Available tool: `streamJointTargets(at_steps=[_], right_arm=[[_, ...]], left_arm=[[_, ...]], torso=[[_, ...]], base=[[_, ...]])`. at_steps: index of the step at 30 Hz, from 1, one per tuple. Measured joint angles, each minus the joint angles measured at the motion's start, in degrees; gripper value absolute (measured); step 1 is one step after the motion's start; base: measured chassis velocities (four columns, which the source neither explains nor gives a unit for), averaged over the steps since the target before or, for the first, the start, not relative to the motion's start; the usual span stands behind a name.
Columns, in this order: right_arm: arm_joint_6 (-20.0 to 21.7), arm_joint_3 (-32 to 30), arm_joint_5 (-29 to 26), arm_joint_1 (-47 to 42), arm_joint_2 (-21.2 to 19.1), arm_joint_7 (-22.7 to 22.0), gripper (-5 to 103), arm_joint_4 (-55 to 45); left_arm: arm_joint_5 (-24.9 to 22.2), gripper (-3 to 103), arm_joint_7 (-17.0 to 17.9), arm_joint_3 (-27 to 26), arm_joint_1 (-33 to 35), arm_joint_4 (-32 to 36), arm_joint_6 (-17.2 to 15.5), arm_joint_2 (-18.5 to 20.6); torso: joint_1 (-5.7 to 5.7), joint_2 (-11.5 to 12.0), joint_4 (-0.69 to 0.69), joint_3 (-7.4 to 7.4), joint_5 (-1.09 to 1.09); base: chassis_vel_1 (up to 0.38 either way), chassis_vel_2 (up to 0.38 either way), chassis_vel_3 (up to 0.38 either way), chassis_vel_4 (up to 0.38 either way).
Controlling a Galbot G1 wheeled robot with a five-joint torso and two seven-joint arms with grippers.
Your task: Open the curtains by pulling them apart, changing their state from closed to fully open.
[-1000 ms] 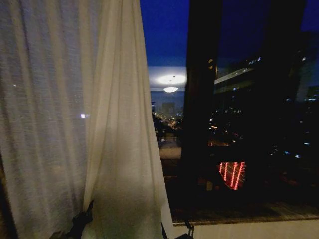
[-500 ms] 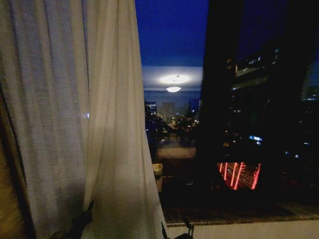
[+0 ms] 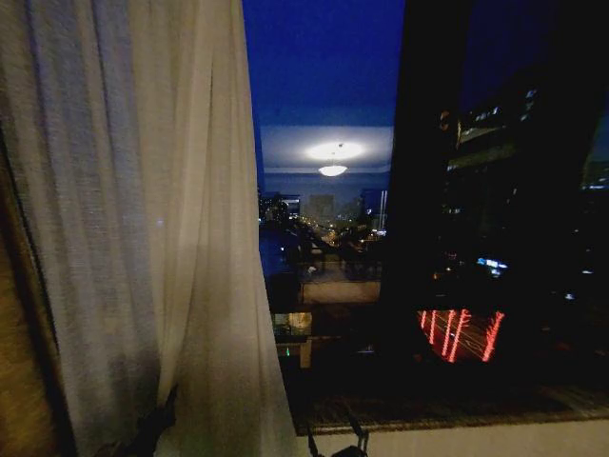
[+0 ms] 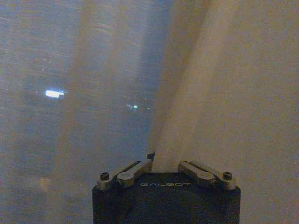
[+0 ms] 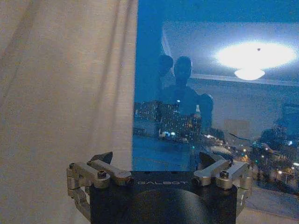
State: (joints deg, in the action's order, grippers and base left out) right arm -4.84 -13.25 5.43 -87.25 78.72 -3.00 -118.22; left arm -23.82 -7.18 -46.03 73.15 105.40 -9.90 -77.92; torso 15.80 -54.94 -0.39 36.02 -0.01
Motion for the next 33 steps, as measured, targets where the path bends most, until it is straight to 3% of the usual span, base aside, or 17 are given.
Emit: streamJointTargets(at_steps=[10,21,33], right_arm=[[-0.9,-0.2,-1.0,0.6,0.0,0.0,100,0.7],[-1.5,-0.4,-1.1,0.4,0.0,0.0,100,0.7],[-1.7,-0.3,-1.2,0.2,0.0,0.0,100,0.9]], left_arm=[[0.2,0,0.0,-0.1,0.3,0.1,0.2,-0.1],[0.8,0,0.2,-0.6,0.5,0.3,0.1,-0.2],[-2.0,0,7.8,-7.7,-1.1,-1.7,1.2,1.8]], torso=[[0.01,0.0,0.02,0.0,-0.01],[-0.01,0.0,-0.01,0.0,0.0],[-0.01,0.0,0.01,0.0,0.0]], base=[[0.161,0.168,-0.172,-0.164],[0.004,0.004,-0.006,-0.007],[0.0,0.0,0.0,0.0]])
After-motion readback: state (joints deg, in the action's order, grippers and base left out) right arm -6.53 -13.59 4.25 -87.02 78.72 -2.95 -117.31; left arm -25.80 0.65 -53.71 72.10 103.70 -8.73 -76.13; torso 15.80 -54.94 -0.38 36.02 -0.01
